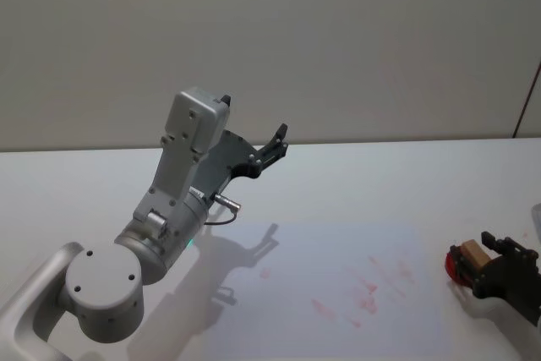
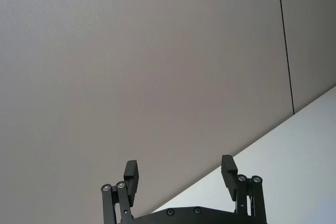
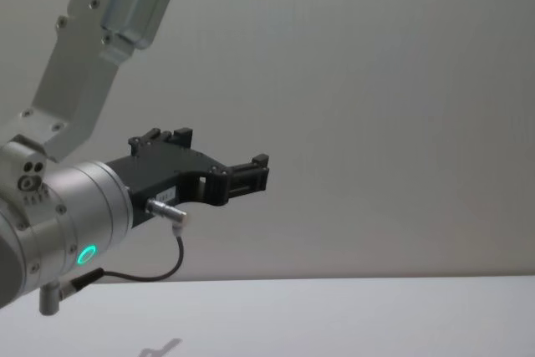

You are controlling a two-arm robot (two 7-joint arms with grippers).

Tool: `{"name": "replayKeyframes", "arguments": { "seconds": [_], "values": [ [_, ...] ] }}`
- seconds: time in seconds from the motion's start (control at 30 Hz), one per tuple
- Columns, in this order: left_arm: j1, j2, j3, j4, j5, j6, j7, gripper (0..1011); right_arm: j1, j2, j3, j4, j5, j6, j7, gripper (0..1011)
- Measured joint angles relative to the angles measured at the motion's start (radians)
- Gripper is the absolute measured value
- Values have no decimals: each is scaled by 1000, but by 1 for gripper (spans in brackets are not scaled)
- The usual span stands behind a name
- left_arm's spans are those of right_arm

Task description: Use the one hand to pick up the stamp and affix it onto the A4 paper.

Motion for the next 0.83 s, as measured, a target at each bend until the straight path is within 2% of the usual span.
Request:
{"name": "replayKeyframes", "arguments": {
  "seconds": [0.47, 0.6, 0.83],
  "values": [
    [0, 0, 0, 0, 0, 0, 0, 1001, 15, -12, 2, -1, 20, -10, -14, 949],
    [0, 0, 0, 0, 0, 0, 0, 1001, 18, -18, 4, -15, 36, -20, -29, 1001],
    [0, 0, 0, 0, 0, 0, 0, 1001, 18, -27, 7, -42, 56, -32, -58, 1001]
  ]
}}
